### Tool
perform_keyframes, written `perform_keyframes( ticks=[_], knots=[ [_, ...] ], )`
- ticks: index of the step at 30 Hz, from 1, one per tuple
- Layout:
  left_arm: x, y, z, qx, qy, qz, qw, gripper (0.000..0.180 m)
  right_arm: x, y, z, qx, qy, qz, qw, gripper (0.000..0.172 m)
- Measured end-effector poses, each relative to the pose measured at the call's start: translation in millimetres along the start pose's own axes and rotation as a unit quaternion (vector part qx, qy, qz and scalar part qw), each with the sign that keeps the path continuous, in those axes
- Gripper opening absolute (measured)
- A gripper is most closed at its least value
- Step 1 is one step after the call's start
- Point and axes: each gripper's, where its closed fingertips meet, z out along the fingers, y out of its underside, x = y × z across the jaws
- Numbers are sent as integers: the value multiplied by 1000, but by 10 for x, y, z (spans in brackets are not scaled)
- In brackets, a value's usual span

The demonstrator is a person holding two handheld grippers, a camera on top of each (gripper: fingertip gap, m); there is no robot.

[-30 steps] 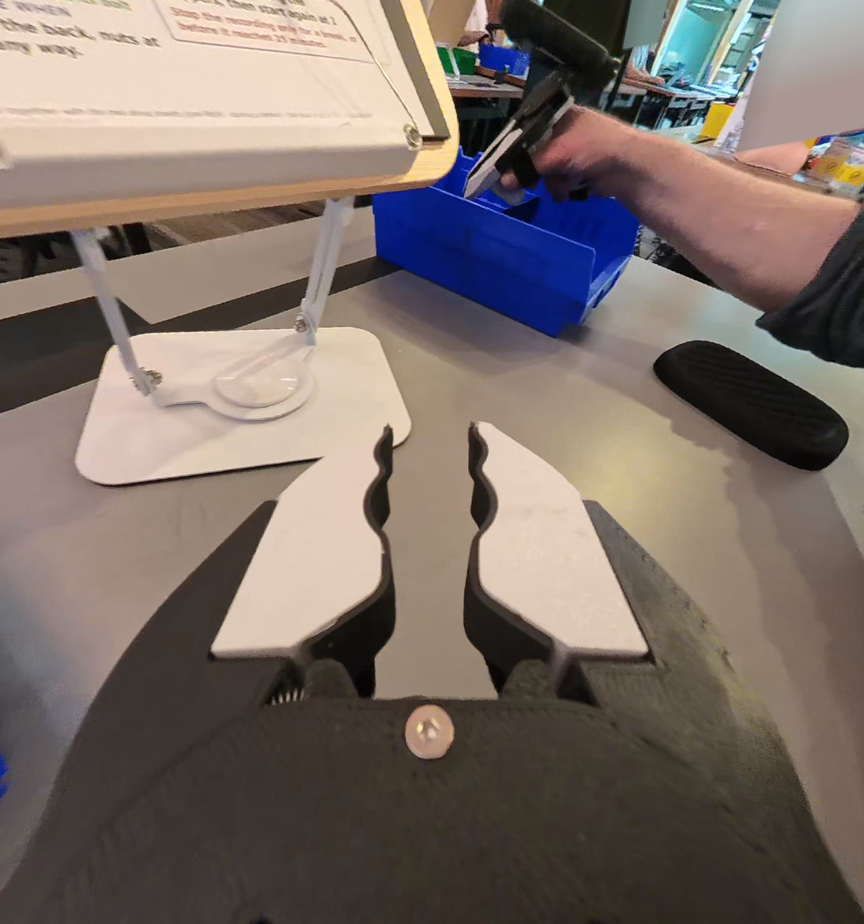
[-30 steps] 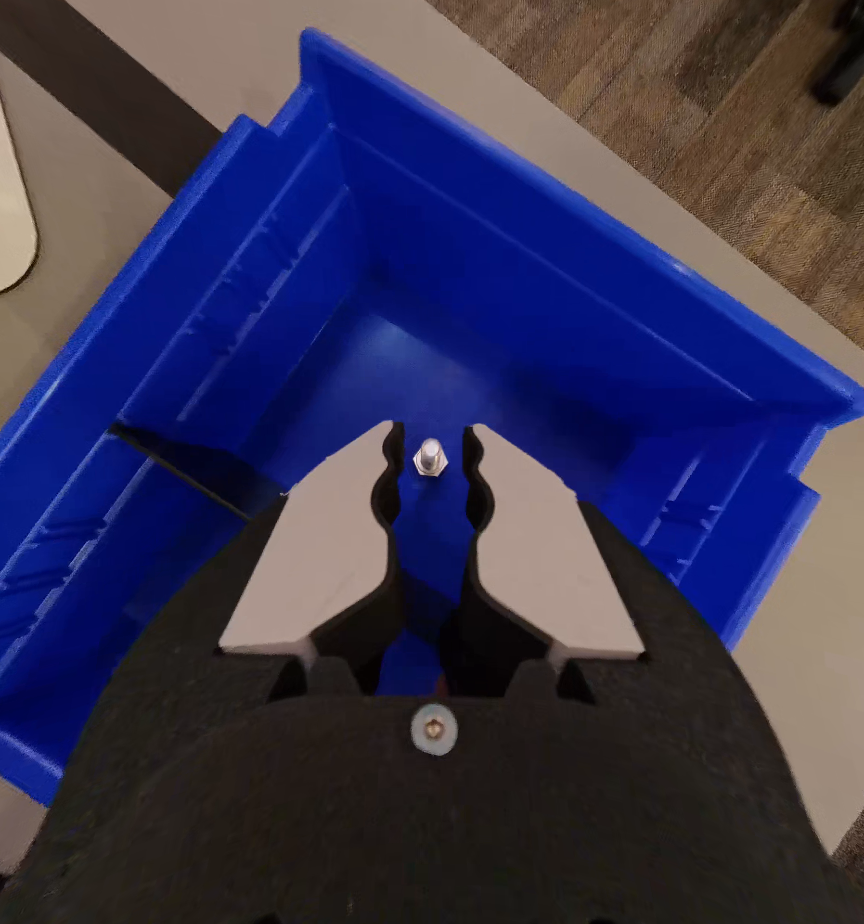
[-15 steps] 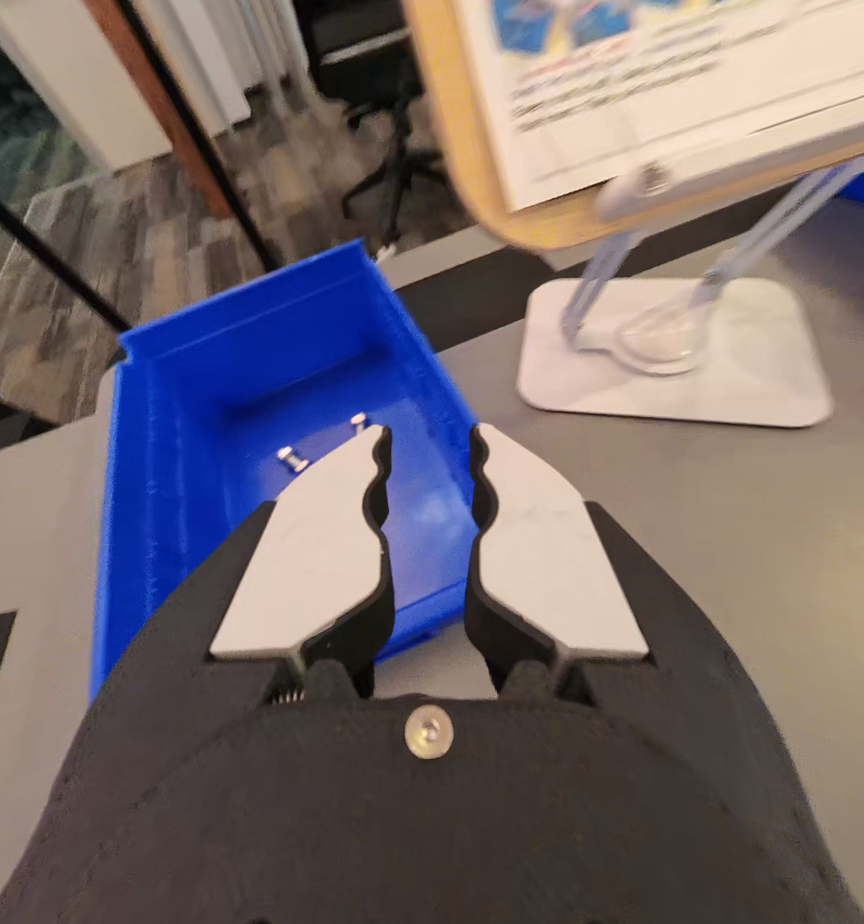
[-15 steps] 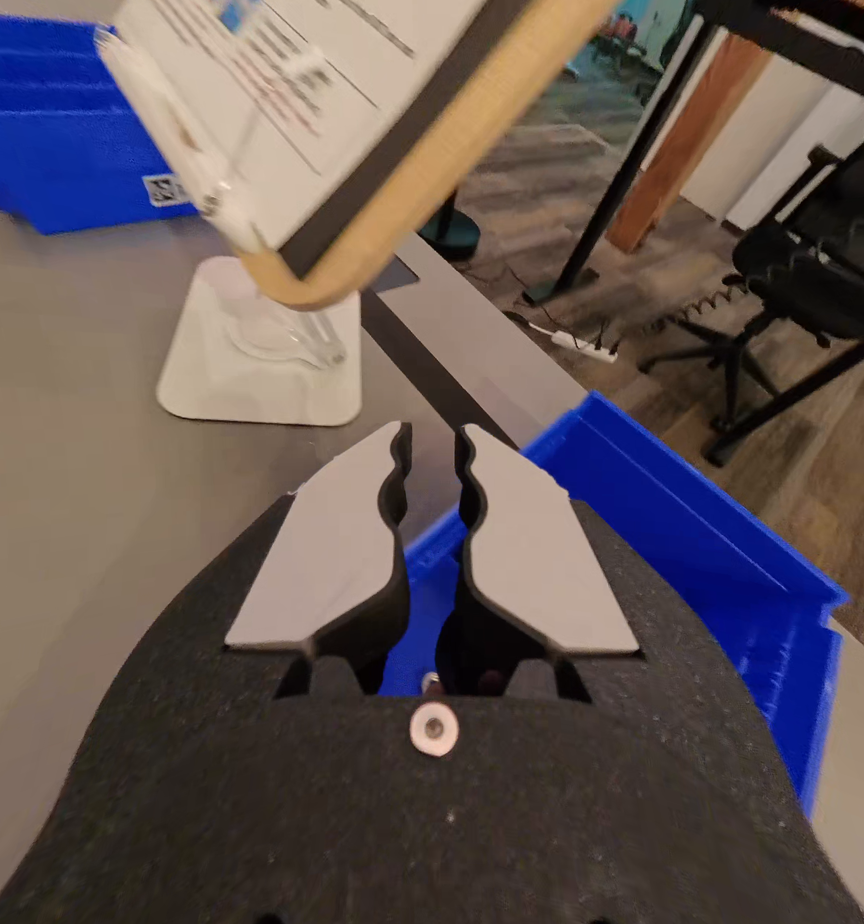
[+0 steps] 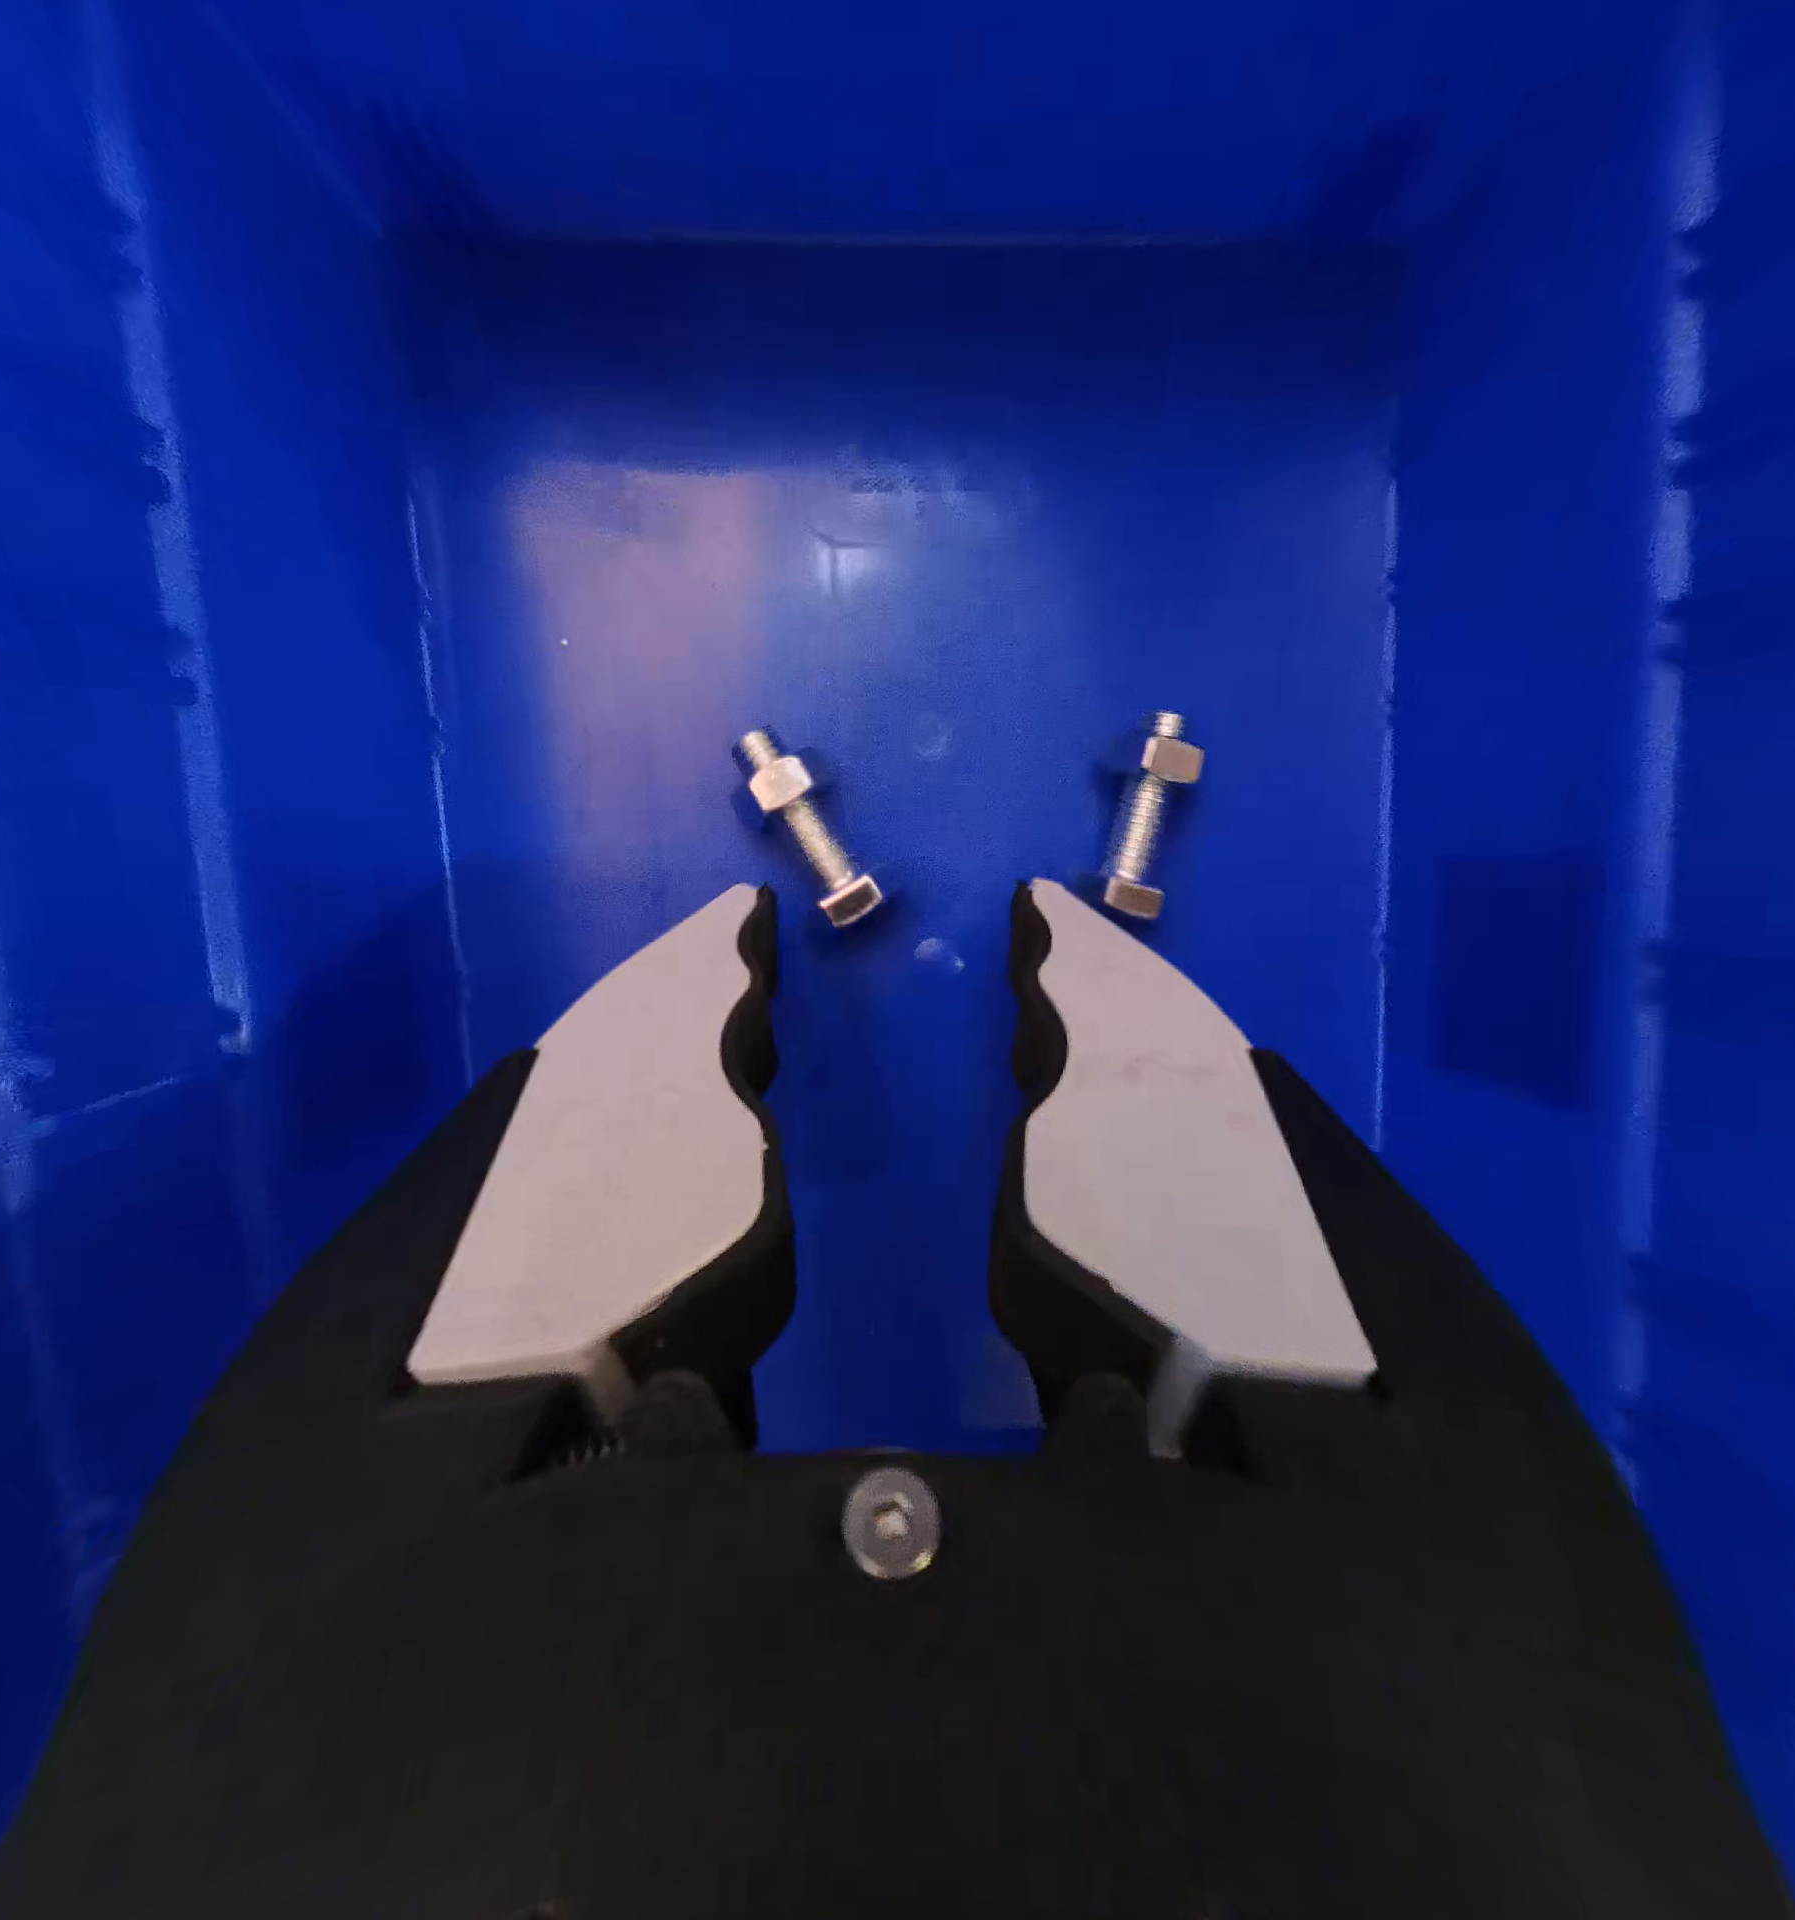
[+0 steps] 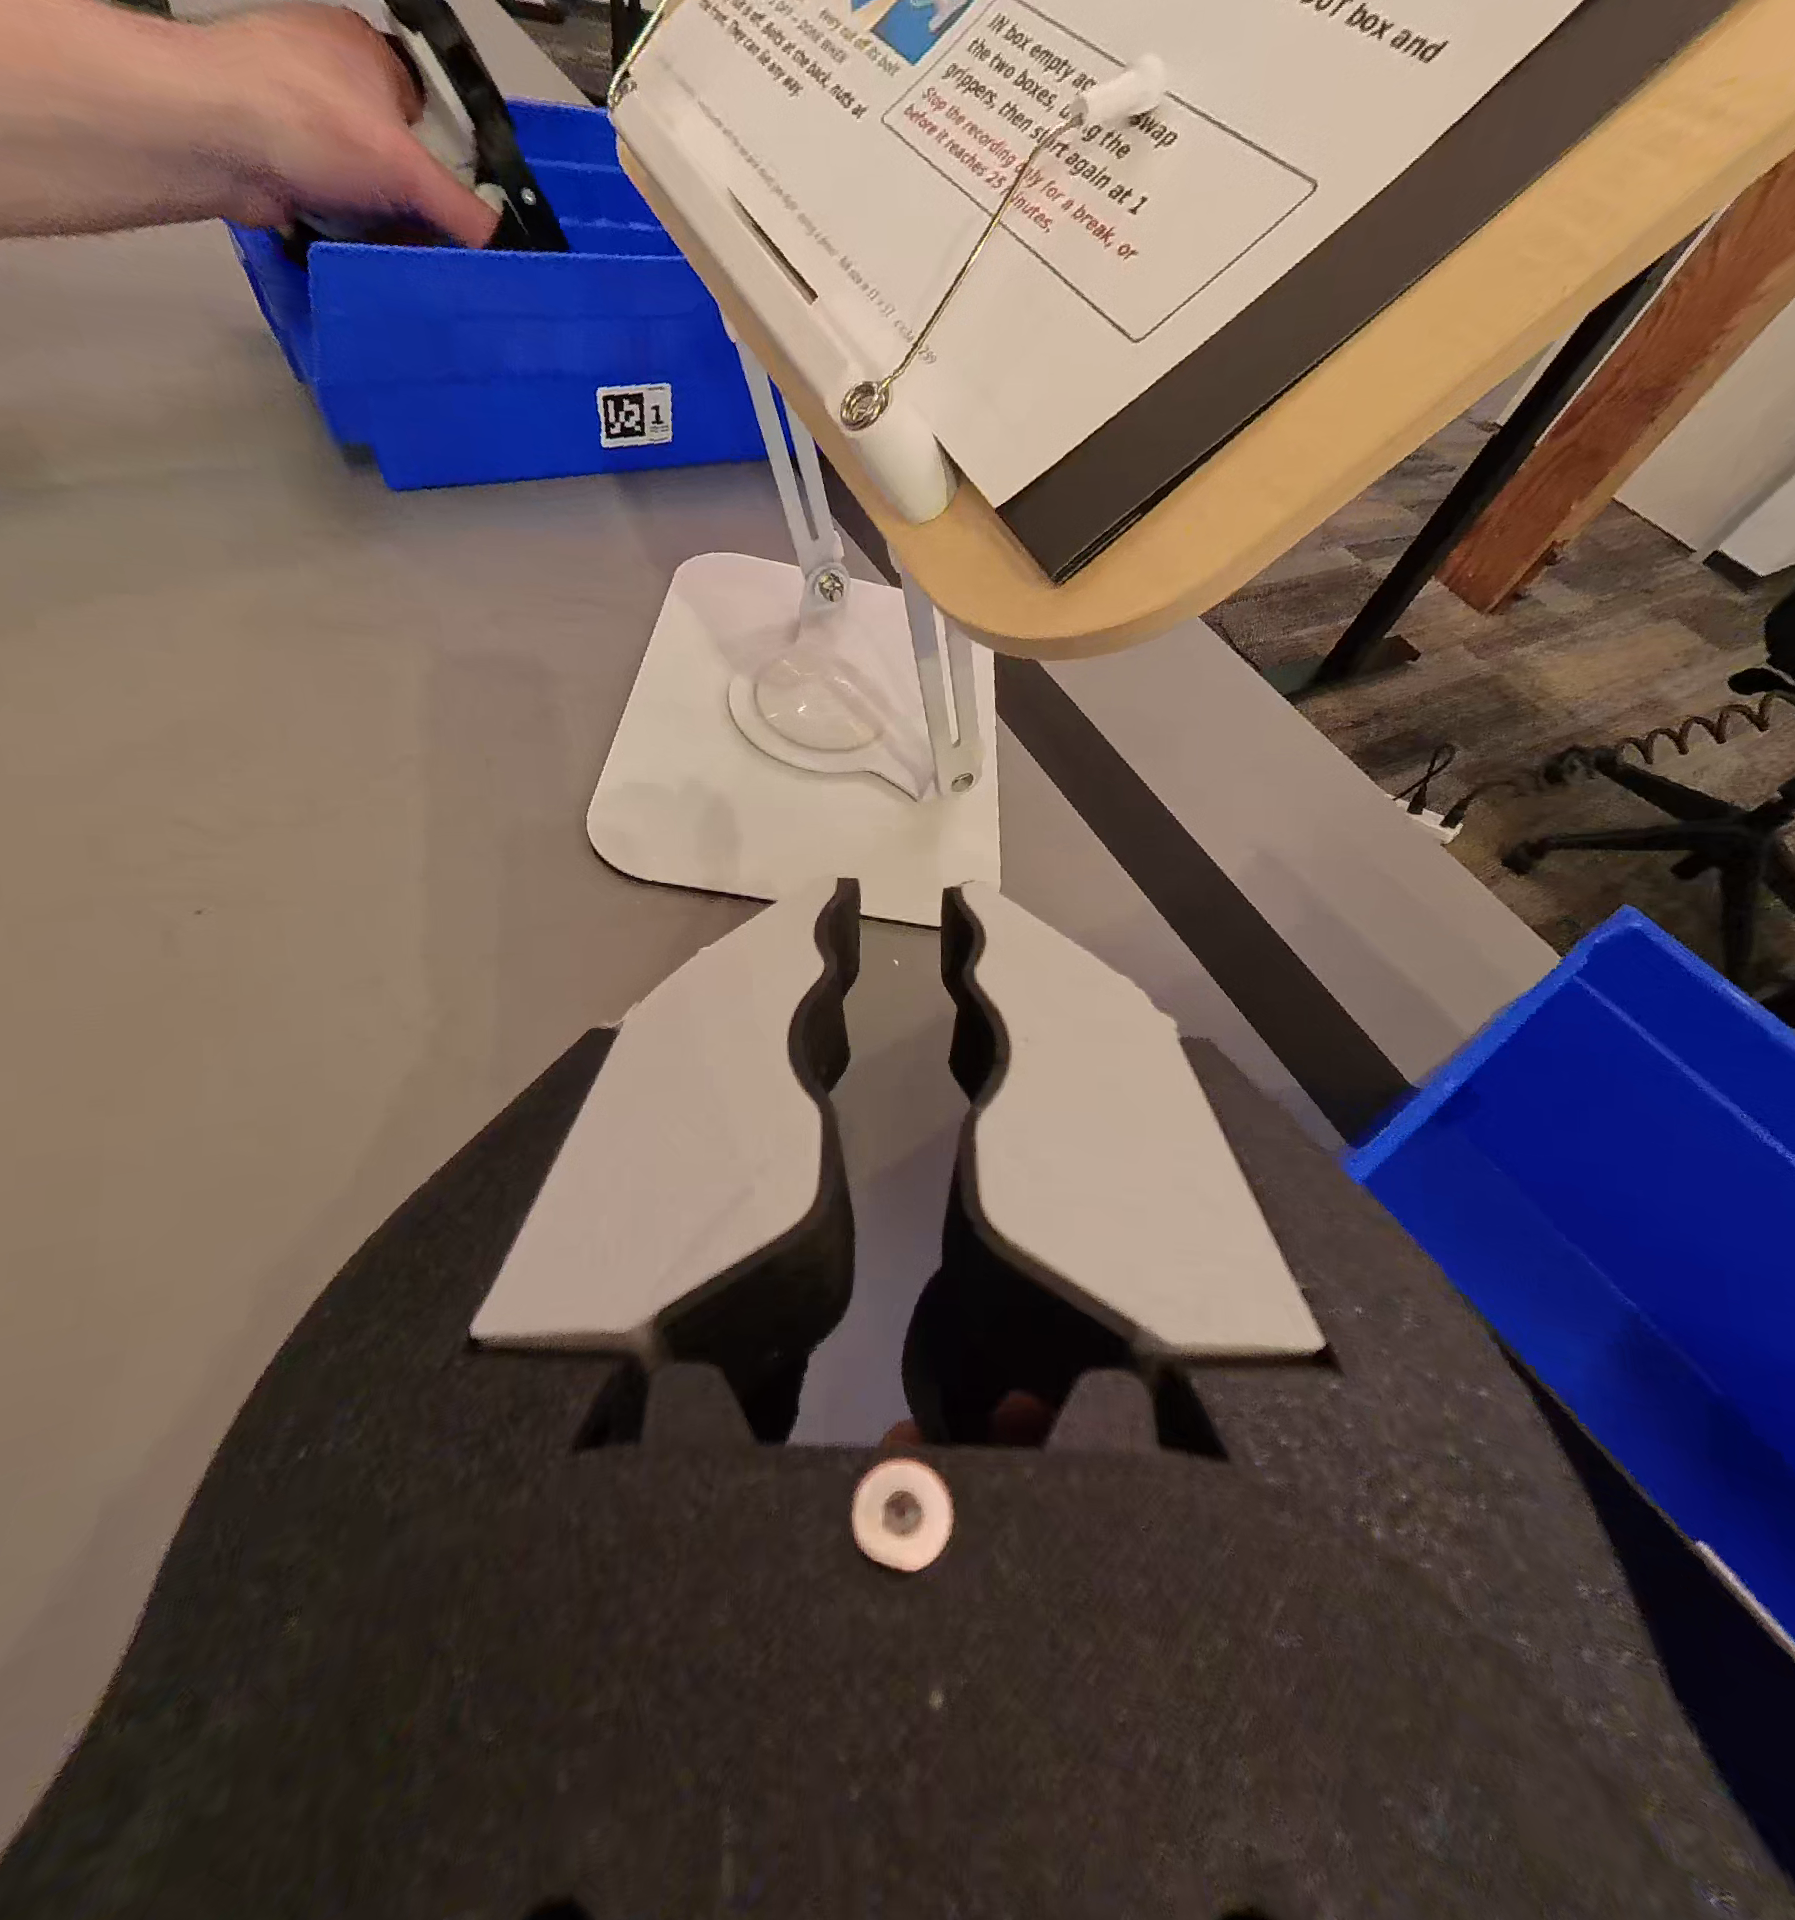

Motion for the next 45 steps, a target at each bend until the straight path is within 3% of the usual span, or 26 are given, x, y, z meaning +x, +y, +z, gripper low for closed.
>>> perform_keyframes(
  ticks=[4,8,11,14,17,19,21,23,27,30,36,40,45],
  knots=[
    [-86,-8,106,-17,-9,-9,1000,19,-41,31,18,2,-10,-1,1000,13],
    [-143,0,96,-18,-40,25,999,17,-47,24,4,4,-8,-6,1000,13],
    [-38,-58,-55,41,-3,23,999,18,-73,-65,-45,12,-7,-16,1000,12],
    [119,-127,-452,136,37,40,989,17,-195,-225,-97,30,-27,-20,999,13],
    [505,-153,-1089,252,110,89,957,17,-436,-447,-125,57,-76,-12,995,14],
    [941,-135,-1641,341,180,150,910,17,-629,-638,-126,82,-120,1,989,16],
    [1381,-44,-2048,375,234,186,877,17,-811,-879,-130,119,-165,22,979,19],
    [1917,68,-2411,413,300,238,826,17,-952,-1137,-127,157,-212,53,963,23],
    [2944,340,-2737,426,406,314,745,16,-1052,-1587,-90,220,-266,93,934,28],
    [3557,518,-2766,423,463,339,701,16,-1012,-1738,28,227,-264,88,933,33],
    [4051,652,-2777,436,510,352,652,16,-958,-1755,155,216,-327,128,911,36],
    [4115,644,-2716,435,511,360,649,16,-951,-1730,147,223,-361,136,895,19],
    [4151,555,-2634,439,507,357,651,18,-847,-1682,189,222,-328,115,911,19]
  ],
)
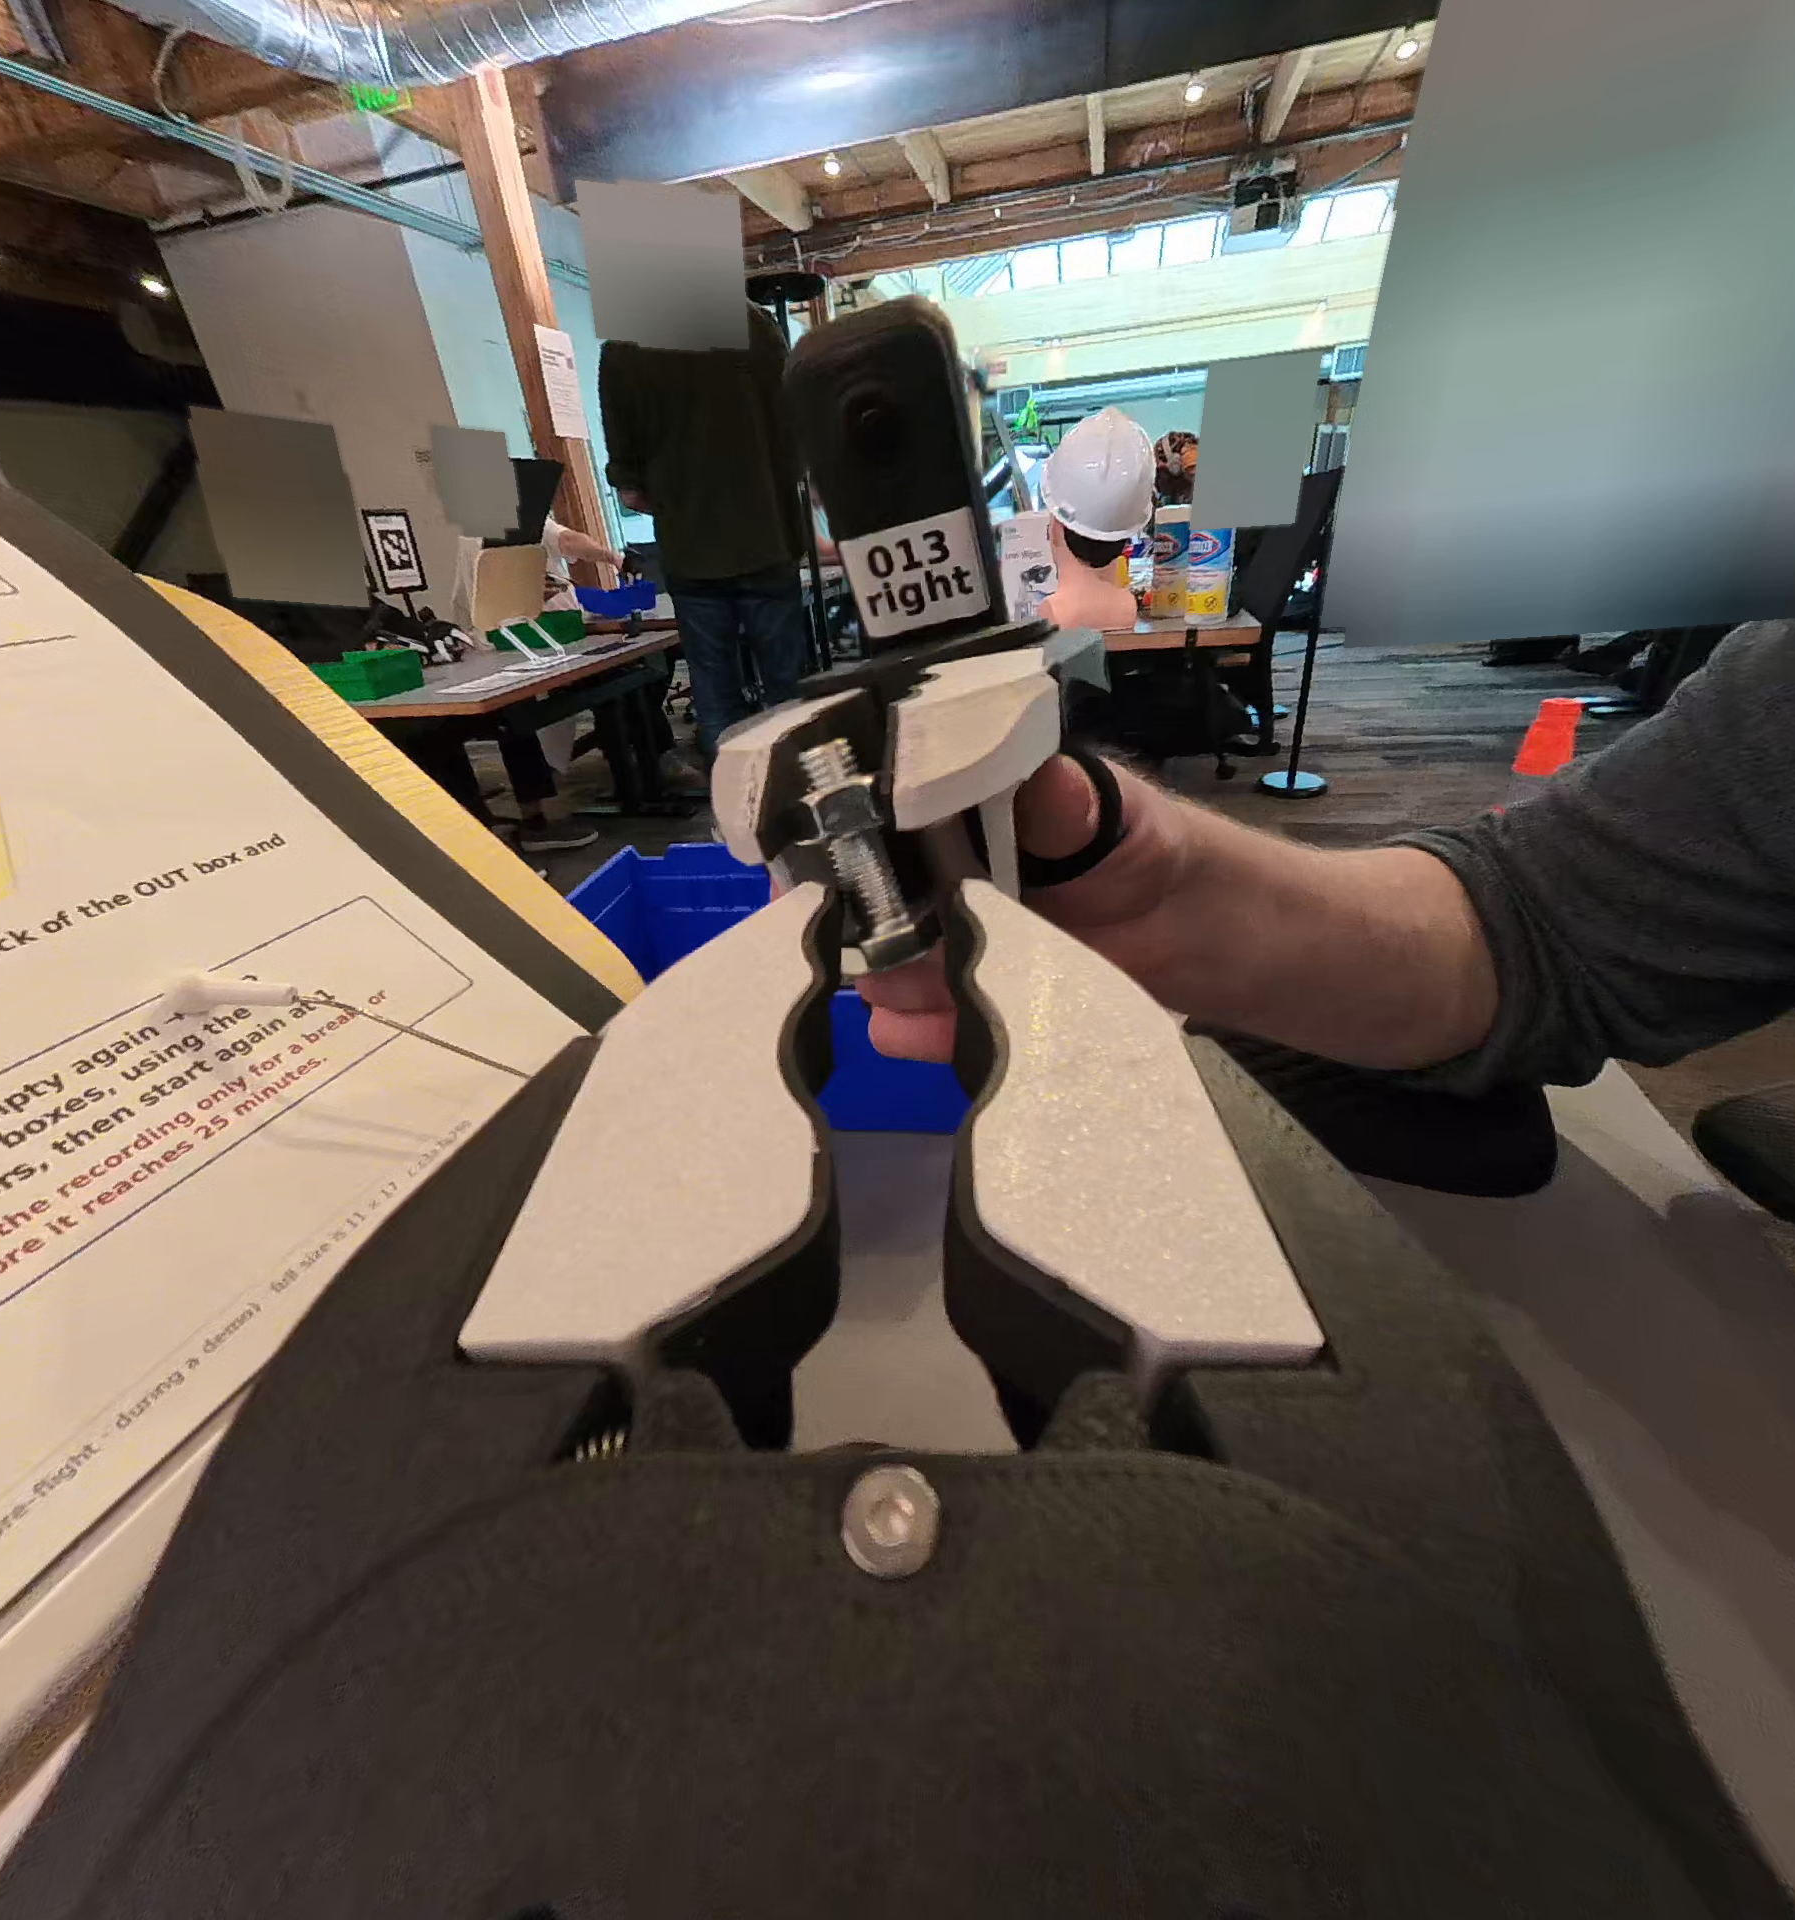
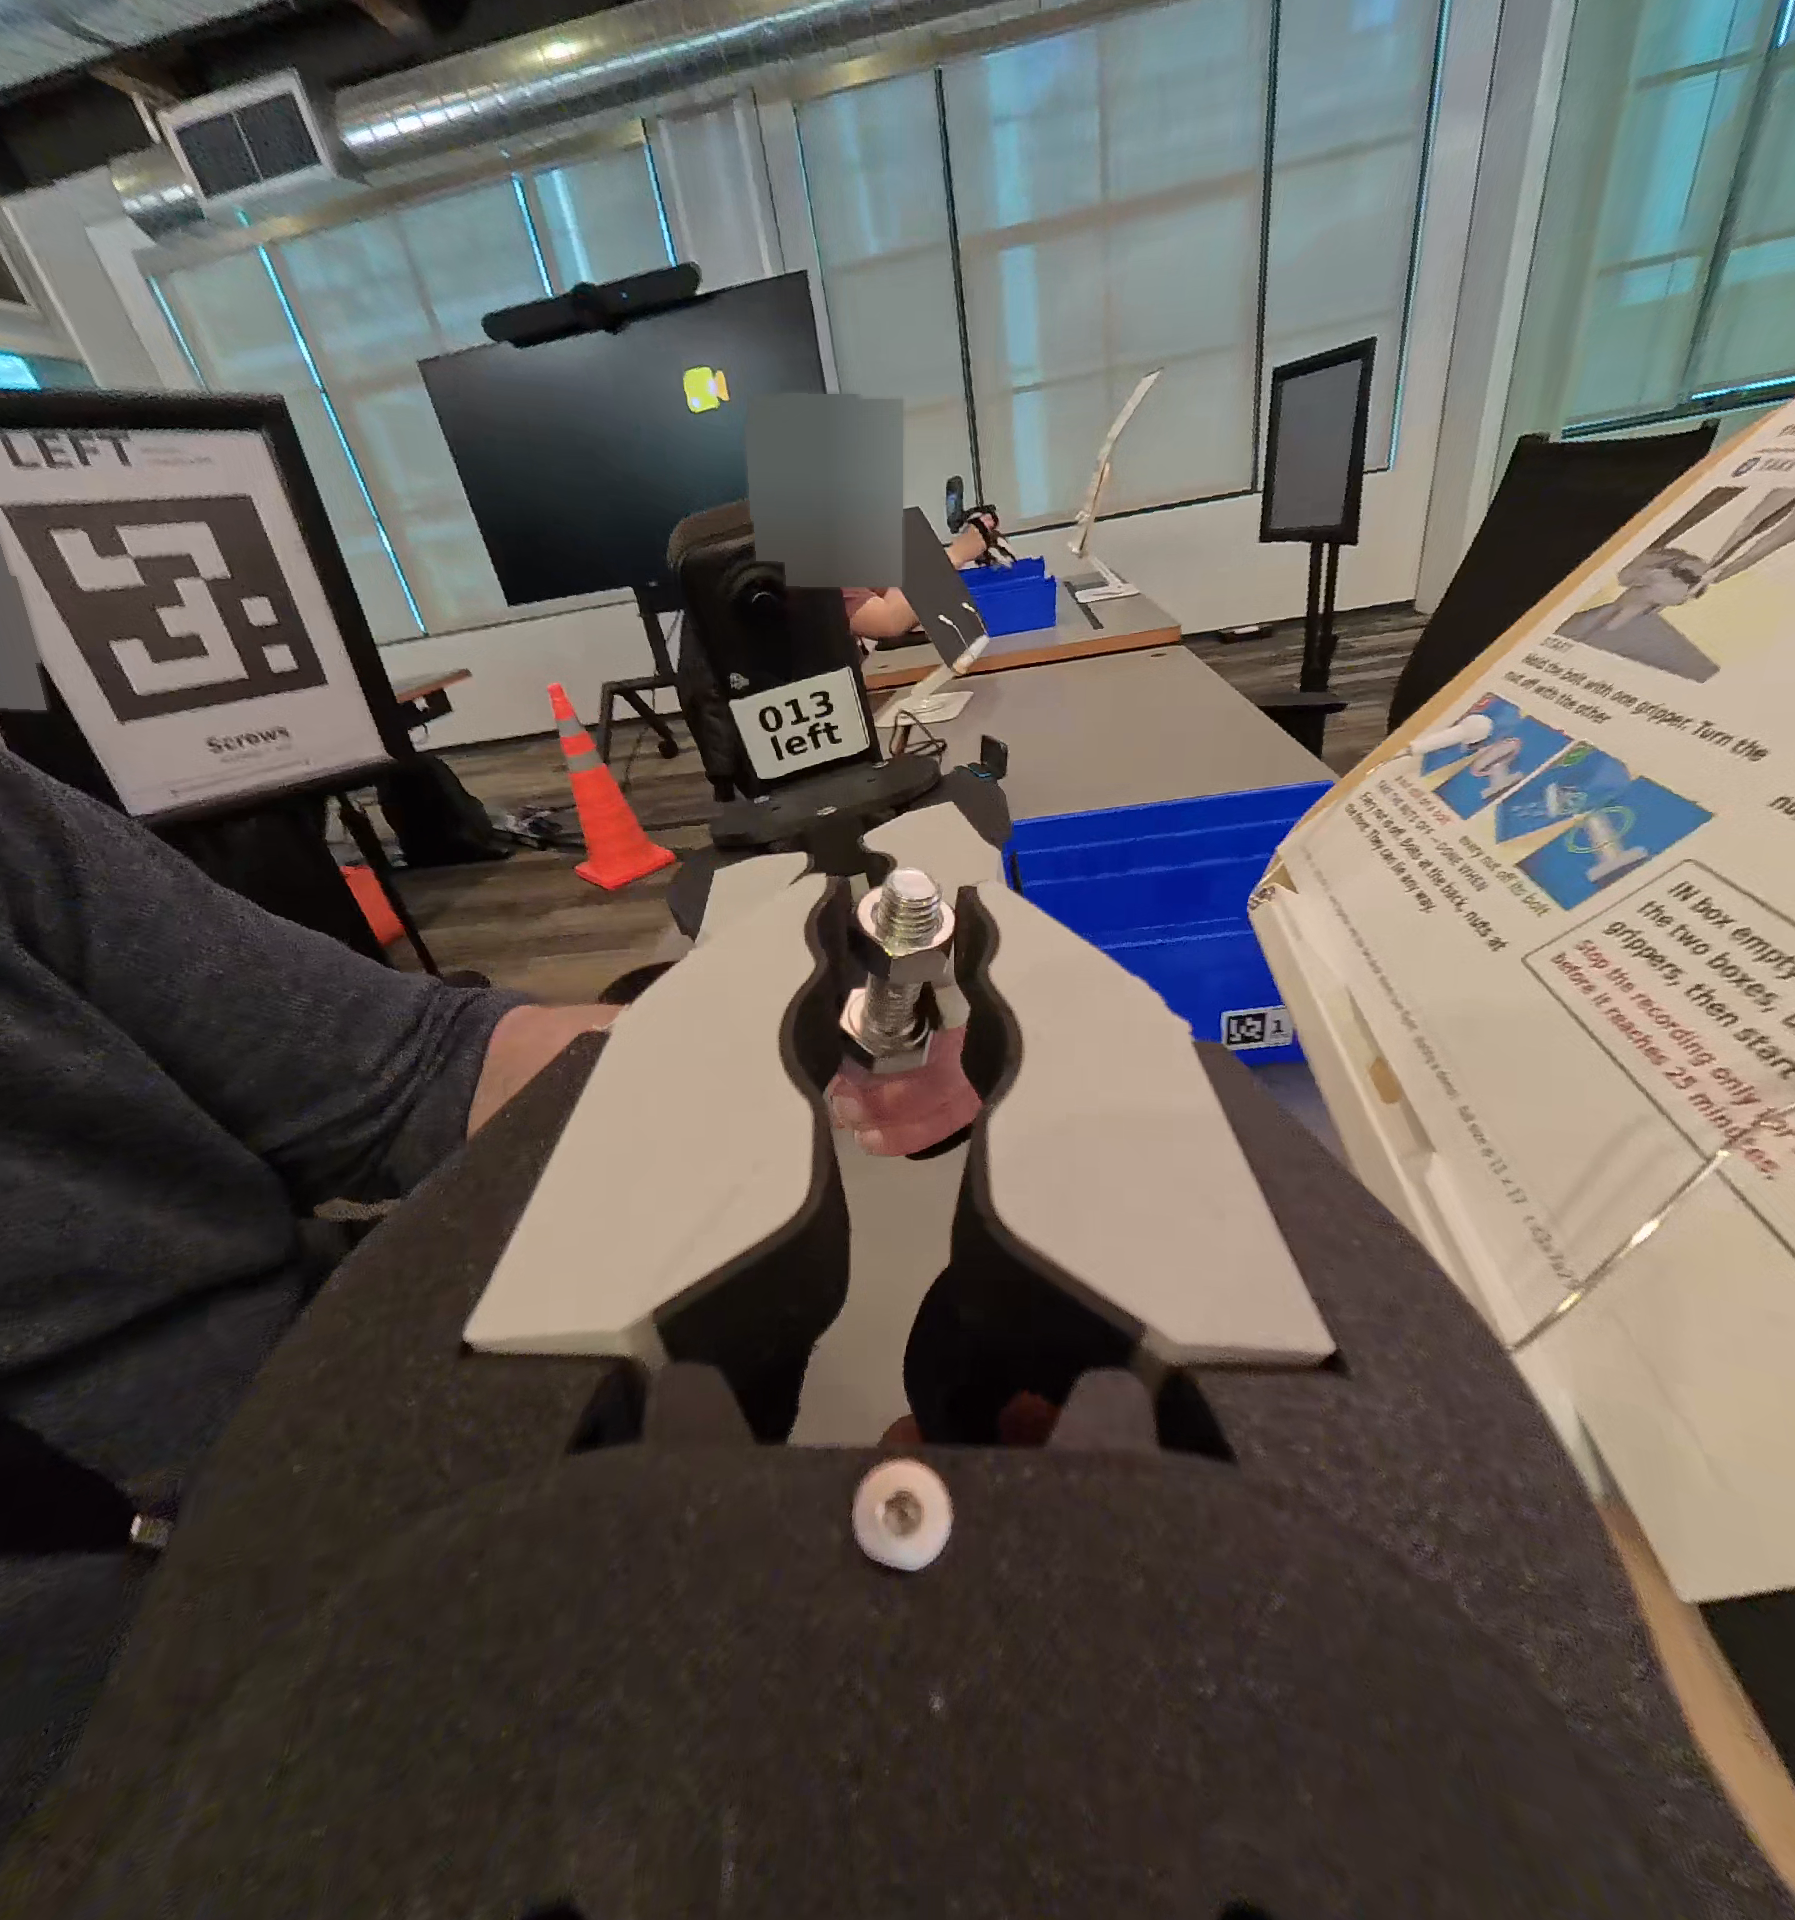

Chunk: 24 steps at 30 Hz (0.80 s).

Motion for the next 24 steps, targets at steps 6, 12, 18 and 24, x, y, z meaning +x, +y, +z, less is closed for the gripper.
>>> perform_keyframes(
  ticks=[6,12,18,24],
  knots=[
    [-133,121,107,-16,4,-41,999,53,79,-10,-94,-28,53,-73,996,18],
    [-58,212,263,-46,28,-62,997,29,88,39,-120,-26,38,-68,997,18],
    [-29,252,240,-44,48,-84,994,19,82,124,-90,-40,29,-68,996,18],
    [20,304,238,-60,60,-81,993,22,63,162,-75,-43,17,-66,997,18]
  ],
)
